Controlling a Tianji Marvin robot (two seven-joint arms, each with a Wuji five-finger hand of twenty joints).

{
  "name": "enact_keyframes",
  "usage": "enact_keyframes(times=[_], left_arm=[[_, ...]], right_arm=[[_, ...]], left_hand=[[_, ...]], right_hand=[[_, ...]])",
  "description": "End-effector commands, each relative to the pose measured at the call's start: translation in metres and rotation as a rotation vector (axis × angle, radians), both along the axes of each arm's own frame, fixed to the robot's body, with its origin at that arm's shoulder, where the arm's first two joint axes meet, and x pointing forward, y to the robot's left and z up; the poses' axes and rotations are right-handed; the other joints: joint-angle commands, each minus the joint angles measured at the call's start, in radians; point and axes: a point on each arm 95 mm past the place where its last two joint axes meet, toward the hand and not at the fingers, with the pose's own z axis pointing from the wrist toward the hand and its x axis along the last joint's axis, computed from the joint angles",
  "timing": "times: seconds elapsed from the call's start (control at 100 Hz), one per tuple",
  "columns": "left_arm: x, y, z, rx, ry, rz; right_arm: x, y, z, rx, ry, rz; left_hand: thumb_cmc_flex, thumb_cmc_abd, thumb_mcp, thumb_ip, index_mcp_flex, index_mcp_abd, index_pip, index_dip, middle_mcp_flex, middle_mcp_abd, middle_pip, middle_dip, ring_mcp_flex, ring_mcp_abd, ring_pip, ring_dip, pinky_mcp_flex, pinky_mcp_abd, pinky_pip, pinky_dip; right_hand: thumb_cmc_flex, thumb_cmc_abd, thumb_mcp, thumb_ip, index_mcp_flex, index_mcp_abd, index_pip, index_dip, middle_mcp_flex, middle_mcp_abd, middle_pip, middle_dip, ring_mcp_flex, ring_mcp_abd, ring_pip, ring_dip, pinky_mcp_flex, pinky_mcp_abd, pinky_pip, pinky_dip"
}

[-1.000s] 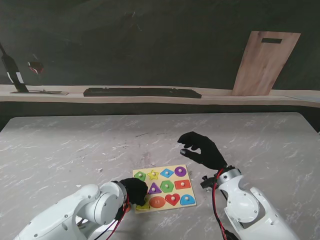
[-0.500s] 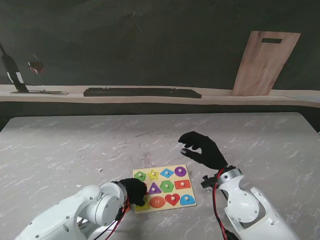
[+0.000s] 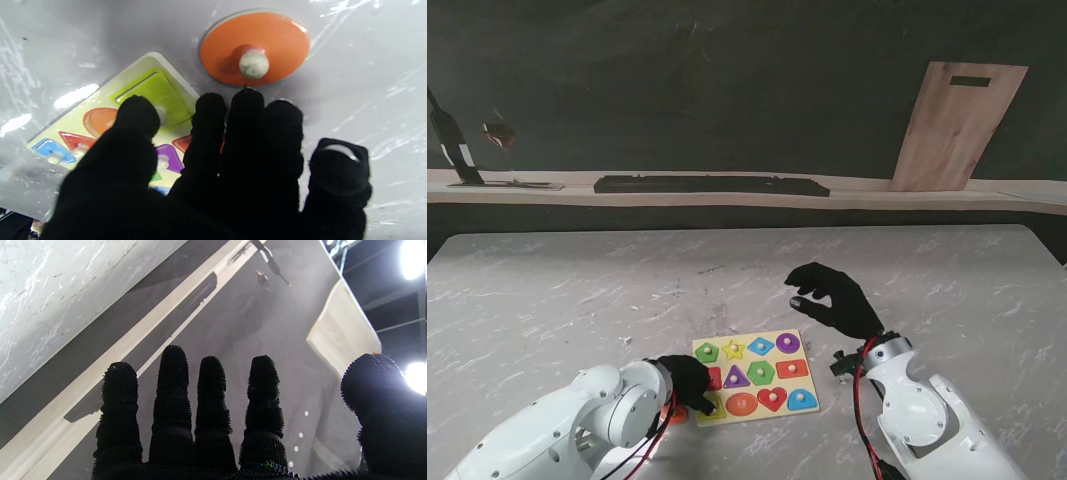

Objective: Fit puzzle pieces into a puzzle board

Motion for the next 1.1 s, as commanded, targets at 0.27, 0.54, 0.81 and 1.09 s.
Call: enact_keyframes(times=[0.27,0.54,0.81,1.09], left_arm=[[0.001,0.01,0.007,0.029,-0.048,-0.013],[0.001,0.022,0.021,0.046,-0.09,-0.079],[-0.009,0.04,0.024,0.073,-0.129,-0.178],[-0.022,0.047,0.022,0.13,-0.122,-0.225]], right_arm=[[-0.003,0.003,0.0,0.005,-0.005,0.003],[-0.003,0.003,0.001,0.006,-0.007,0.003],[-0.004,0.004,0.0,0.001,-0.006,0.007],[-0.004,0.006,-0.002,-0.008,-0.007,0.016]], left_hand=[[-0.122,0.005,-0.057,0.02,-0.001,0.012,-0.067,0.041,-0.036,0.047,-0.011,-0.006,-0.03,-0.01,-0.019,-0.009,-0.023,-0.103,0.004,0.017],[-0.02,0.079,-0.17,0.031,-0.053,0.004,-0.141,0.033,-0.118,0.049,-0.064,0.0,-0.126,0.012,-0.085,0.046,-0.14,-0.096,-0.11,0.052],[0.134,0.186,-0.464,0.051,-0.216,0.018,-0.341,-0.063,-0.307,0.051,-0.183,-0.052,-0.274,0.028,-0.179,0.07,-0.288,-0.104,-0.233,0.045],[-0.092,-0.113,0.29,0.04,-0.336,0.026,-0.254,0.009,-0.361,0.006,-0.122,0.019,-0.275,-0.034,-0.172,0.127,-0.274,-0.155,-0.219,0.045]], right_hand=[[-0.019,0.012,0.004,0.029,0.013,-0.023,0.001,0.002,0.028,-0.006,0.003,0.009,0.009,0.001,0.013,0.008,0.004,-0.006,0.018,0.009],[-0.02,0.012,0.004,0.029,0.013,-0.024,0.001,0.002,0.031,-0.005,0.004,0.009,0.013,0.002,0.014,0.008,0.006,-0.006,0.018,0.009],[-0.018,0.013,0.004,0.029,0.013,-0.024,0.001,0.002,0.032,-0.006,0.004,0.009,0.012,0.003,0.014,0.008,0.005,-0.007,0.018,0.009],[-0.019,0.012,0.003,0.029,0.013,-0.026,0.0,0.002,0.032,-0.007,0.004,0.009,0.012,0.002,0.014,0.008,0.006,-0.006,0.019,0.009]])
